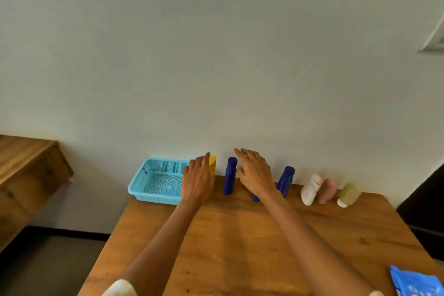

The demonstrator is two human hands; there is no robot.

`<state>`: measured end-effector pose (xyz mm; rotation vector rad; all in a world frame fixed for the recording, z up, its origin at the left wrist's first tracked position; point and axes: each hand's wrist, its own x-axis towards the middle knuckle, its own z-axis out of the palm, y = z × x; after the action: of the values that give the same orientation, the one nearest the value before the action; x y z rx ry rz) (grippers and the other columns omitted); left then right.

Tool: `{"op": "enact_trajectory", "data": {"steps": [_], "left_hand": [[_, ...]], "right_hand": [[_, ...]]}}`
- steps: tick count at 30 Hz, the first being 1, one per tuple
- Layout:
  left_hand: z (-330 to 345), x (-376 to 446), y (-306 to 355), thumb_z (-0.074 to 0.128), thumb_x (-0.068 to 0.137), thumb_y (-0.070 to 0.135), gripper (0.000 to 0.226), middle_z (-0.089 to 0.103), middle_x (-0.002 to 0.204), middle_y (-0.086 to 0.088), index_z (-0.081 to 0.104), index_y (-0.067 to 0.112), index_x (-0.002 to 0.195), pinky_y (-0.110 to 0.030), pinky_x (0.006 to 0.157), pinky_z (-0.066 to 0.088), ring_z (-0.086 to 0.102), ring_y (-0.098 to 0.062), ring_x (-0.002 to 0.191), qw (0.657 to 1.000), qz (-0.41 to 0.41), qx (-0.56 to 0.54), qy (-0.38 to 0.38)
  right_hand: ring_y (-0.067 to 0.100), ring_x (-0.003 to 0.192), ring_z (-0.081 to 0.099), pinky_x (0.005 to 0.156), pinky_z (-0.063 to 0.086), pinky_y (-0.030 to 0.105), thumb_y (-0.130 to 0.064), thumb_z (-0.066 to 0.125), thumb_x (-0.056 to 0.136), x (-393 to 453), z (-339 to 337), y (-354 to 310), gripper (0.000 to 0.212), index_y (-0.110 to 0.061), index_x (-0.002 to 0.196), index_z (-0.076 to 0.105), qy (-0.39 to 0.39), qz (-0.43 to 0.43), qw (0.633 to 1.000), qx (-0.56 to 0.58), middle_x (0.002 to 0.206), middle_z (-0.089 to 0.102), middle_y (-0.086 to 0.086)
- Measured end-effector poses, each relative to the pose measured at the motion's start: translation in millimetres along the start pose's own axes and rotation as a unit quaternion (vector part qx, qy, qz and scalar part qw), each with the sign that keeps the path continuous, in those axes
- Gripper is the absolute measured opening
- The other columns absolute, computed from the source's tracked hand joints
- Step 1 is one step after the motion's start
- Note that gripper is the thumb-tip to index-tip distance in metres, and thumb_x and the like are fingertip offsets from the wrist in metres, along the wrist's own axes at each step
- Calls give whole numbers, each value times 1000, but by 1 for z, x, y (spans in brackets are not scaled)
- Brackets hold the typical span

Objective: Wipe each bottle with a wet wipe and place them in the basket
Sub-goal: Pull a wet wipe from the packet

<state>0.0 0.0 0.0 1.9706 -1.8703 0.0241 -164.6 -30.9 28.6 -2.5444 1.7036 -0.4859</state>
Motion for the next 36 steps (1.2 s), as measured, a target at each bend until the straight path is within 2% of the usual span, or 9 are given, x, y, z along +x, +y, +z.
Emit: {"op": "enact_trajectory", "data": {"steps": [3,8,14,19,22,24,27,31,36], "left_hand": [[23,21,-6,44,94,26,54,46,138,-8,29,16,145,-35,98,36,43,-26,123,999,10,14,29],[50,44,-15,42,95,26,41,58,121,-12,43,18,135,-36,89,40,53,-31,110,998,16,55,-5],[62,50,-19,50,93,19,30,63,108,-12,56,14,122,-29,66,40,60,-28,94,995,35,-72,60],[65,40,-27,56,89,16,29,67,112,-10,64,14,117,-34,77,51,63,-27,96,978,42,-179,96],[58,28,-37,59,87,14,31,66,116,-9,65,15,117,-32,80,50,61,-25,100,968,50,-223,104],[48,18,-43,60,86,13,31,66,115,-9,66,17,117,-30,78,50,61,-24,95,961,55,-247,109],[32,1,-48,62,85,12,30,66,110,-8,67,20,114,-29,70,54,63,-24,82,954,81,-276,88],[12,-38,-54,62,87,11,28,62,102,-5,67,17,114,-16,57,55,62,-17,82,948,108,-300,23],[-4,-91,-67,60,89,7,24,61,104,-11,65,18,110,-24,65,59,62,-20,90,935,132,-326,-39]], "right_hand": [[21,131,39,106,34,34,-24,43,99,22,21,6,48,-17,145,33,30,-6,999,9,145,41,4],[22,121,49,95,44,33,-26,49,97,42,49,18,41,-16,137,47,-12,17,997,68,134,49,7],[22,106,59,88,49,34,-29,61,90,45,66,21,36,-13,122,58,51,-1,995,85,118,64,7],[19,94,62,75,49,28,-29,69,83,43,66,15,33,-14,111,61,73,29,989,127,108,67,5],[17,88,63,73,49,27,-29,71,81,31,58,12,32,-14,108,61,86,25,987,137,102,69,4],[14,83,62,69,48,26,-31,72,80,17,49,9,31,-16,104,60,106,23,983,147,95,67,1],[11,74,58,60,45,21,-34,72,79,-9,37,5,32,-16,100,57,109,22,982,151,87,63,-2],[10,68,57,58,44,21,-38,72,79,-49,34,-8,32,-15,96,56,106,27,986,125,82,62,-2],[8,64,53,55,39,23,-41,71,78,-98,36,-26,33,-14,90,55,104,49,988,105,77,58,-4]]}}
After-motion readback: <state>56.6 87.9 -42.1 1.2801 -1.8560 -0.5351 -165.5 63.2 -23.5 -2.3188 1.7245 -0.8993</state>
